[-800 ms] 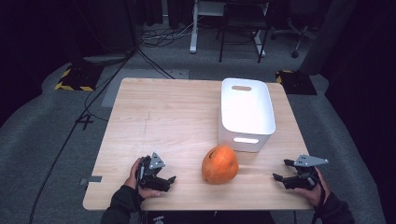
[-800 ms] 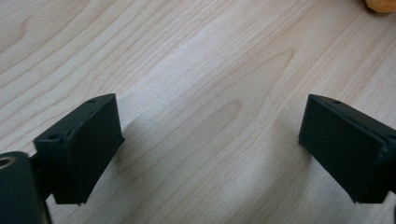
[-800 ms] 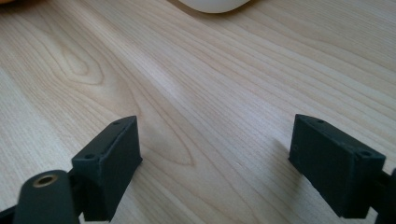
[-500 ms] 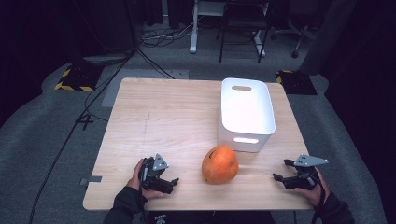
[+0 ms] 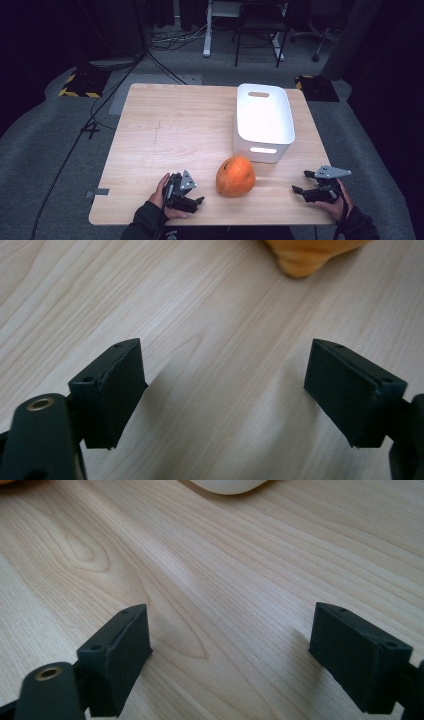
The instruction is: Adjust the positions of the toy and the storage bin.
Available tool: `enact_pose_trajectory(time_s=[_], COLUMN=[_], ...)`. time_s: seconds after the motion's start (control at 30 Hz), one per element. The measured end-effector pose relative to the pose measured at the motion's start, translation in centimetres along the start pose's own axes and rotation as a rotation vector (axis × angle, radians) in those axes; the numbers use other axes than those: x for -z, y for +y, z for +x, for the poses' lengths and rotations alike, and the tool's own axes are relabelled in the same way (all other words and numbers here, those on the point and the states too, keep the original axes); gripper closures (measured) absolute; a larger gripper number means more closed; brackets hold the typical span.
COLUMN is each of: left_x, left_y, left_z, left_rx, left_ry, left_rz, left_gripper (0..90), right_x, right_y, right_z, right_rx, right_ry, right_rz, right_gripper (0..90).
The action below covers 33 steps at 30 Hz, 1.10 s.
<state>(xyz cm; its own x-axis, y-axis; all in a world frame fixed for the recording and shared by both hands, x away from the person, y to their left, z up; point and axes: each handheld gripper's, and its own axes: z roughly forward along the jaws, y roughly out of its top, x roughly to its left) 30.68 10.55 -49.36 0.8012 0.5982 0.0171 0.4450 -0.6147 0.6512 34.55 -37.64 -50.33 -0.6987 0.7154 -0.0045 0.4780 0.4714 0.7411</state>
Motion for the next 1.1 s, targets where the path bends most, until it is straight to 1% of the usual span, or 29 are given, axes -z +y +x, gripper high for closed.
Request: enact_pose_trajectory(time_s=[0.03,0.07,0.13,0.17,0.2,0.27,0.3,0.33,0.37,0.4,0.43,0.47,0.5,0.53,0.57,0.6,0.7,0.73,0.77,0.8,0.83,0.9,0.93,0.97,1.0,1.03,1.1], left_x=[0.0,0.1,0.2,0.2,0.3,0.3,0.5,0.6,0.8,0.9,1.4,1.6,1.6,1.9,2.1,2.2,2.6,2.8,2.8,3.1,3.1,3.6,3.7,3.7,3.7,3.7,3.6], left_y=[0.0,0.4,0.7,0.8,1.4,1.7,1.9,2.2,2.4,2.7,3.3,3.5,3.5,3.8,4.1,4.3,4.9,5.1,5.1,5.4,5.4,5.8,6.0,6.1,6.1,6.5,7.0], left_z=[0.0,-0.4,-0.7,-0.9,-1.4,-1.6,-1.7,-1.9,-2.1,-2.3,-2.7,-2.8,-2.8,-3.0,-3.4,-3.7,-4.1,-4.1,-4.1,-4.3,-4.3,-4.6,-4.6,-4.7,-4.7,-4.7,-4.9], left_rx=[0.0,-0.005,-0.011,-0.015,-0.027,-0.027,-0.031,-0.026,-0.034,-0.043,-0.046,-0.042,-0.042,-0.031,-0.033,-0.035,-0.031,-0.037,-0.037,-0.034,-0.034,-0.04,-0.039,-0.03,-0.03,-0.018,-0.01], left_ry=[0.0,-0.009,-0.011,-0.006,0.015,0.015,0.011,0.003,-0.004,-0.001,0.016,0.01,0.01,0.015,0.013,0.02,0.004,0.01,0.01,0.009,0.009,0.004,0.0,0.004,0.004,-0.001,-0.001], left_rz=[0.0,-0.004,-0.008,-0.008,-0.009,-0.018,-0.03,-0.039,-0.049,-0.057,-0.086,-0.107,-0.107,-0.133,-0.159,-0.176,-0.21,-0.223,-0.223,-0.253,-0.253,-0.28,-0.282,-0.287,-0.287,-0.307,-0.321], left_gripper=[16.5,16.5,16.4,16.4,16.9,18.1,18.1,18.2,18.2,18.0,18.0,18.1,18.1,18.2,18.2,18.1,17.8,17.7,17.8,17.8,17.8,17.8,17.7,17.7,17.7,17.6,17.3], right_x=[0.0,0.0,0.0,0.0,0.0,0.0,0.0,0.0,0.0,0.0,0.0,0.0,0.0,0.0,0.0,0.0,0.0,0.0,0.0,0.0,0.0,0.0,0.0,0.0,0.0,0.0,0.0], right_y=[0.0,0.0,0.0,0.0,0.0,0.0,0.0,0.0,0.0,0.0,0.0,0.0,0.0,0.0,0.0,0.0,0.0,0.0,0.0,0.0,0.0,0.0,0.0,0.0,0.0,0.0,0.0], right_z=[0.0,0.0,0.0,0.0,0.0,0.0,0.0,0.0,0.0,0.0,0.0,0.0,0.0,0.0,0.0,0.0,0.0,0.0,0.0,0.0,0.0,0.0,0.0,0.0,0.0,0.0,0.0], right_rx=[0.0,0.0,-0.001,-0.001,0.0,0.0,0.0,0.0,0.0,0.001,0.0,0.0,0.0,0.0,0.0,0.0,0.0,0.0,0.0,0.0,0.0,0.0,0.0,0.0,0.0,0.0,0.0], right_ry=[0.0,0.0,0.0,0.0,0.0,0.0,0.0,0.0,0.0,0.0,0.0,0.0,0.0,0.0,0.0,0.0,0.0,0.0,0.0,0.0,0.0,0.0,0.0,0.0,0.0,-0.001,-0.001], right_rz=[0.0,0.0,0.0,0.0,0.0,0.0,0.0,0.0,0.0,0.0,0.0,0.0,0.0,0.0,0.0,0.0,0.0,0.0,0.001,0.001,0.001,0.001,0.0,0.0,0.0,0.001,0.001], right_gripper=[16.5,16.6,16.5,16.5,16.5,16.5,16.5,16.6,16.6,16.6,16.6,16.5,16.5,16.5,16.5,16.6,16.5,16.5,16.5,16.6,16.6,16.5,16.5,16.5,16.5,16.5,16.5])
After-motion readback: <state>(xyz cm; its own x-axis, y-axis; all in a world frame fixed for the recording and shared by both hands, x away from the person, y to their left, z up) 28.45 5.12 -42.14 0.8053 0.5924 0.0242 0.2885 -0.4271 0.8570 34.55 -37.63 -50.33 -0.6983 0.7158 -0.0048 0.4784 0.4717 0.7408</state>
